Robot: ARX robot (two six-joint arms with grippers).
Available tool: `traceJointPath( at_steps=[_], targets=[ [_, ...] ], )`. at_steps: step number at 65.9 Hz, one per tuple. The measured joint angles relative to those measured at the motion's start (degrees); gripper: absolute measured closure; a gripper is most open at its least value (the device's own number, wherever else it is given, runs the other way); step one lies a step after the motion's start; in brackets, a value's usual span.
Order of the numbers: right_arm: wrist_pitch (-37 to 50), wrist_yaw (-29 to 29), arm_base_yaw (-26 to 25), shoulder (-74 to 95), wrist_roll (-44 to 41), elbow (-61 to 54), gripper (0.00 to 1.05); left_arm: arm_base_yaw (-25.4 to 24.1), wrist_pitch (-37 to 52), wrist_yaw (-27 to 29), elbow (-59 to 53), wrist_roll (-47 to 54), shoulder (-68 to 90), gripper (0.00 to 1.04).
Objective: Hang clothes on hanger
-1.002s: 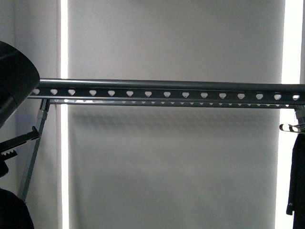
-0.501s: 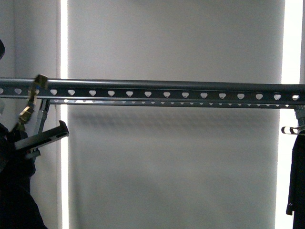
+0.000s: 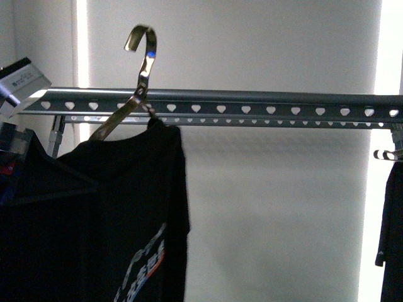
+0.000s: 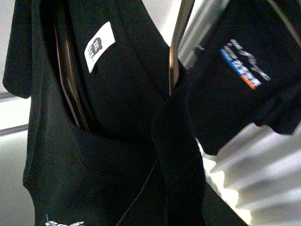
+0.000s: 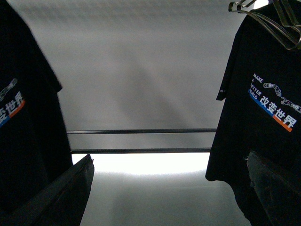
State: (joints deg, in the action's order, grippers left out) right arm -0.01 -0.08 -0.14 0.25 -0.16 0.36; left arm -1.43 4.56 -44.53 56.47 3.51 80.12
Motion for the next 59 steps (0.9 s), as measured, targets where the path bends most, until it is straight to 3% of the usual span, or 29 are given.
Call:
traceJointPath(
  at_steps=[8, 11, 20, 26, 48, 59],
  targets=[
    [-0.02, 0.0, 0.0, 0.0, 0.0, 0.0, 0.07, -1.79, -11.54, -13.86, 6.91, 15.58, 4.15, 1.01],
    [0.0, -0.02, 0.0, 0.0, 0.0, 0.0, 0.07, -1.86, -16.06, -16.2, 9.6, 21.22, 5.9, 1.01],
    [0.0, 0.0, 0.0, 0.0, 0.0, 0.0, 0.07, -0.5, -37.83, -16.74, 20.96, 43.32, 13.44, 1.01],
    [0.0, 0.0, 0.0, 0.0, 0.0, 0.0, 0.07, 1.22, -44.13, -14.14, 25.29, 52.06, 16.83, 1.01],
    [-0.02, -0.02, 0.0, 0.0, 0.0, 0.0, 0.07, 6.54, -43.78, -15.04, 37.73, 57.11, 22.91, 1.0],
    [0.0, 0.0, 0.0, 0.0, 0.0, 0.0, 0.07, 7.5, -52.15, -13.07, 46.77, 60.43, 26.25, 1.0]
  ],
)
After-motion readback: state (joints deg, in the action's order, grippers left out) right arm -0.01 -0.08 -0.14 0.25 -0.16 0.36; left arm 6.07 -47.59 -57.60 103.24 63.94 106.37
